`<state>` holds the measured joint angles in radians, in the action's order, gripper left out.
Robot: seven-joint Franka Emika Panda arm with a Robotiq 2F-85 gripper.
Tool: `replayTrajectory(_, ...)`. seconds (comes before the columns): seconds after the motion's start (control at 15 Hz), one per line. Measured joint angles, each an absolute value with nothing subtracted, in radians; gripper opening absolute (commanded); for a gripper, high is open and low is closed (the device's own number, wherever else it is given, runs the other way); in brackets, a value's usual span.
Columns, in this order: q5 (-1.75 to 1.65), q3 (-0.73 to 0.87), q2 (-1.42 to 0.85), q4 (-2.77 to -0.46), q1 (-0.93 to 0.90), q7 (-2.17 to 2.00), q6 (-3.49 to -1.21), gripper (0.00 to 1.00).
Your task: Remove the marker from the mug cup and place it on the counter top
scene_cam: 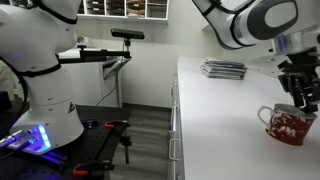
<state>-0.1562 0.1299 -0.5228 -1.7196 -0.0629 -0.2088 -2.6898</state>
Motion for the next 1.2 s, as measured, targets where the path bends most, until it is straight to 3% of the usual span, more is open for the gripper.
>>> replayTrajectory(0.2, -0.155, 0.13, -0.525, -1.722, -0.062, -0.217, -2.691, 0.01)
replayTrajectory(0.33, -0.154, 0.13, -0.526, -1.723, -0.061, -0.221, -2.693, 0.05)
replayTrajectory(1.2, -0.164, 0.163, -0.48, -1.767, -0.101, -0.263, -2.783, 0.05)
